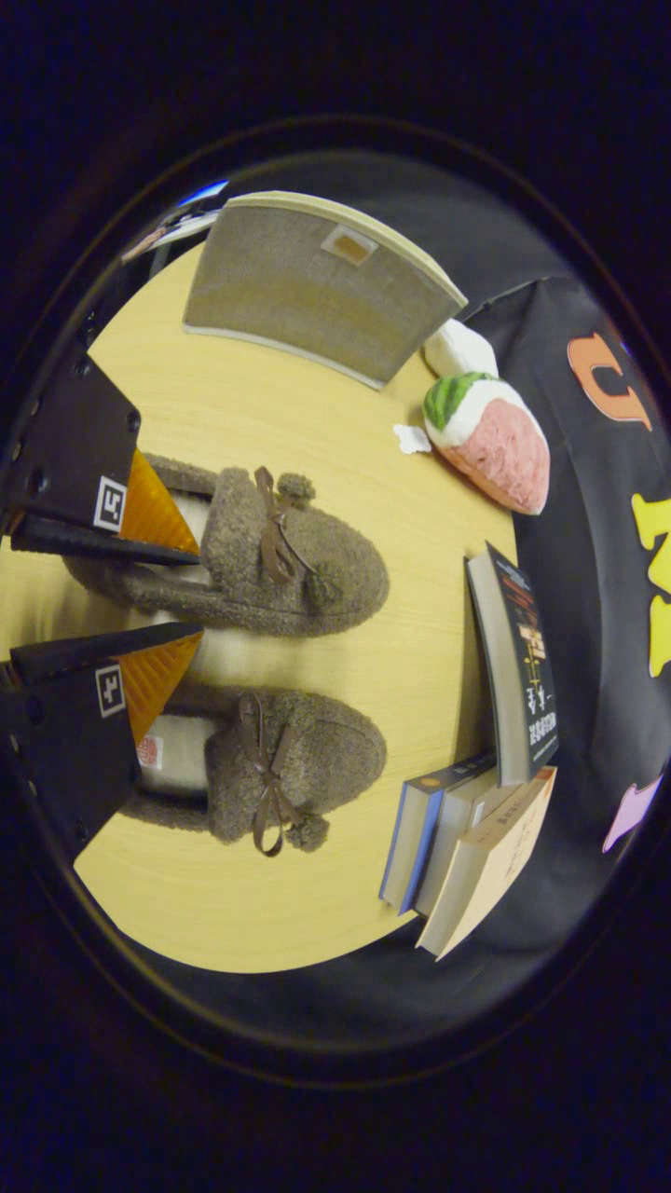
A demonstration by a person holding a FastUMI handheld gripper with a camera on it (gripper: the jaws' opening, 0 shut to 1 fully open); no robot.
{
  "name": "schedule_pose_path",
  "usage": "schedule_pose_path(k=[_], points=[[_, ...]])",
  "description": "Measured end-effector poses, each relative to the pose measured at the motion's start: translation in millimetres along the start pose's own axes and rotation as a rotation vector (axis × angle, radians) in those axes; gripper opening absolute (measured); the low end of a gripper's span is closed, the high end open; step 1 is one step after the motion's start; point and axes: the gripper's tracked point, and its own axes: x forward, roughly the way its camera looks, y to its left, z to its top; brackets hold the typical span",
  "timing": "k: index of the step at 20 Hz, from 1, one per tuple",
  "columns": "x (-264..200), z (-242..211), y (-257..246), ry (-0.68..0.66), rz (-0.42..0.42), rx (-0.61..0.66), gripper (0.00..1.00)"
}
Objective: Open the storage box then place both shoes into the box .Put the left shoe in first, then the right shoe, with the right side of both shoes facing outward in a uniform manner.
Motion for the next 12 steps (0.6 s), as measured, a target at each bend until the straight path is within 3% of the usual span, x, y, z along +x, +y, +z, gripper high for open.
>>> schedule_pose_path(k=[2, 3, 4, 5, 6, 12], points=[[3, 1, 1, 0.031, -0.003, 0.031, 0.23], [2, 2, 3, 0.047, -0.007, 0.042, 0.23], [2, -1, 3, 0.066, -0.002, 0.058, 0.11], [0, 0, 2, 0.087, -0.005, 0.095, 0.11], [-1, -1, 2, 0.104, -0.003, 0.129, 0.02], [-40, 15, 14, 0.079, 0.046, 0.200, 0.02]])
